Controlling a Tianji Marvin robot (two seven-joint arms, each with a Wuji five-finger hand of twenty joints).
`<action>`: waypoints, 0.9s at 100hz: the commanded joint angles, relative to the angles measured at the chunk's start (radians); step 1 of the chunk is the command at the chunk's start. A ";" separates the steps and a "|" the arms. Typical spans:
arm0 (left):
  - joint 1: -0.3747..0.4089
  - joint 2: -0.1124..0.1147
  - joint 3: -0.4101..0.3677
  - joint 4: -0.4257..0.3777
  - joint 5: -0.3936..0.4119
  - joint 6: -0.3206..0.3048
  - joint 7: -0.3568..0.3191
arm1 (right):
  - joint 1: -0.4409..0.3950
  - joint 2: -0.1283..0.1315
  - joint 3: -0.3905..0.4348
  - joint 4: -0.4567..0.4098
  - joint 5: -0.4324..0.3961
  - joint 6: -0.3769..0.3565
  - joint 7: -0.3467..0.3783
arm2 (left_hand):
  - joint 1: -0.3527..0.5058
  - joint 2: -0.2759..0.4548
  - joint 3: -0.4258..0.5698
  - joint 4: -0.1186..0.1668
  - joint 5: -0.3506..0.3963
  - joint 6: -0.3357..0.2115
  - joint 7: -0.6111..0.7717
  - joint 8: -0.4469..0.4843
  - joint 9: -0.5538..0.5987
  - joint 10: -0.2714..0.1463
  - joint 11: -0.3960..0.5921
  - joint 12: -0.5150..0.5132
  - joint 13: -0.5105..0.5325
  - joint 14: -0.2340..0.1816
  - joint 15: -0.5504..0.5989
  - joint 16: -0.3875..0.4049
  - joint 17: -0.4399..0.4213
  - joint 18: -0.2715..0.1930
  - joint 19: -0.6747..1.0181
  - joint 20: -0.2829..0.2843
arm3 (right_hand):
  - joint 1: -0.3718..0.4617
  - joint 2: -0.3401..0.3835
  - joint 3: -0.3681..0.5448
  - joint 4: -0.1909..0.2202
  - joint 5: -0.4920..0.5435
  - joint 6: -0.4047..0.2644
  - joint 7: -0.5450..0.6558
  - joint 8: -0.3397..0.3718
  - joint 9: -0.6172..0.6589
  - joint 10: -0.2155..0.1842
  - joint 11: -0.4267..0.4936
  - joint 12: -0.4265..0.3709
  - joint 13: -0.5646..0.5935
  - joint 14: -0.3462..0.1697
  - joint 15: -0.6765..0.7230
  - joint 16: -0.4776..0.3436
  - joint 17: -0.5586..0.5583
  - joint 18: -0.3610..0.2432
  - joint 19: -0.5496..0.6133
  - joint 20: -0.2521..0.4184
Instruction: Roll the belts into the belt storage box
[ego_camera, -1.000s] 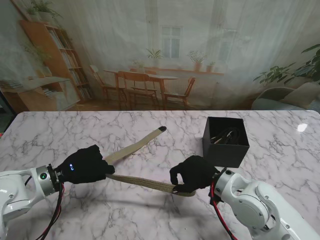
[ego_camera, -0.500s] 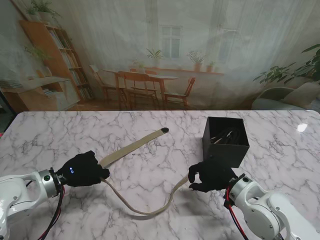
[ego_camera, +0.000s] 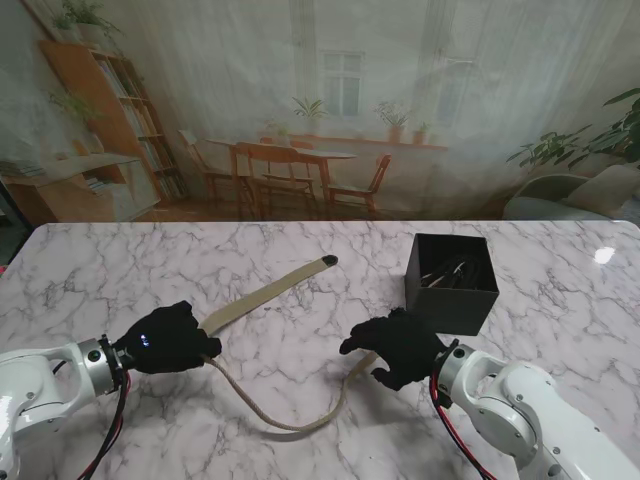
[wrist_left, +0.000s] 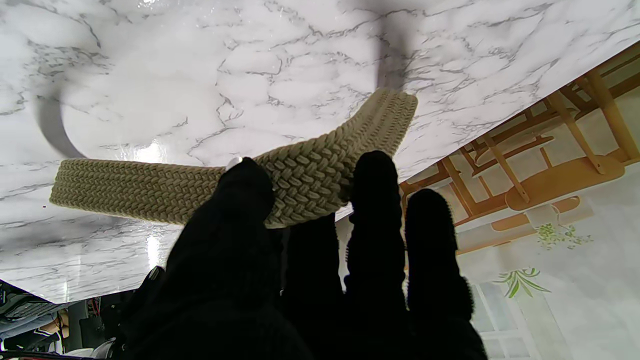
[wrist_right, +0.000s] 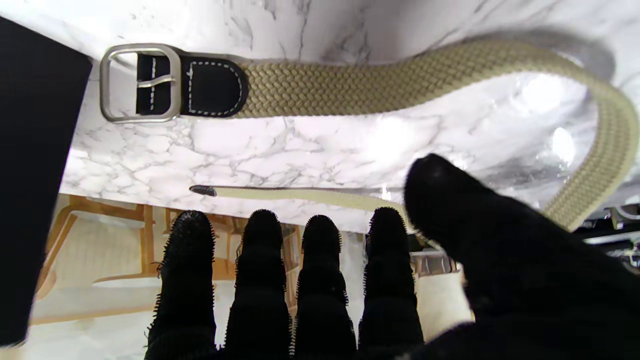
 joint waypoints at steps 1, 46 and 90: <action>0.003 -0.001 0.002 -0.005 0.002 -0.003 -0.008 | 0.028 -0.001 -0.029 0.018 -0.012 0.019 0.025 | 0.044 -0.026 0.060 0.016 0.017 -0.028 0.035 0.018 0.052 0.022 0.022 0.016 0.017 0.009 0.025 0.008 -0.003 0.000 0.025 0.006 | 0.036 -0.012 0.080 0.036 -0.025 0.019 0.015 -0.036 -0.033 -0.008 -0.028 -0.021 -0.042 -0.022 -0.047 -0.040 -0.032 -0.022 -0.032 -0.032; 0.017 -0.001 -0.009 -0.007 0.008 0.003 0.013 | 0.184 0.020 -0.231 0.113 -0.041 0.098 0.157 | 0.043 -0.027 0.061 0.015 0.018 -0.027 0.034 0.017 0.052 0.023 0.022 0.015 0.018 0.010 0.026 0.009 -0.003 0.001 0.025 0.007 | 0.001 -0.090 0.033 0.020 0.059 0.013 0.085 -0.015 -0.065 0.049 -0.007 -0.014 -0.042 -0.022 -0.007 -0.046 -0.036 -0.028 -0.018 -0.066; 0.013 -0.002 -0.008 -0.004 0.003 0.005 0.009 | 0.222 0.020 -0.303 0.174 -0.026 0.125 0.115 | 0.042 -0.028 0.064 0.015 0.018 -0.026 0.034 0.018 0.053 0.023 0.023 0.015 0.018 0.010 0.027 0.009 -0.003 0.001 0.026 0.008 | 0.034 -0.192 -0.122 -0.173 0.324 -0.315 0.450 0.031 -0.009 0.019 0.012 -0.007 -0.037 -0.010 0.006 -0.044 -0.043 0.001 -0.002 -0.088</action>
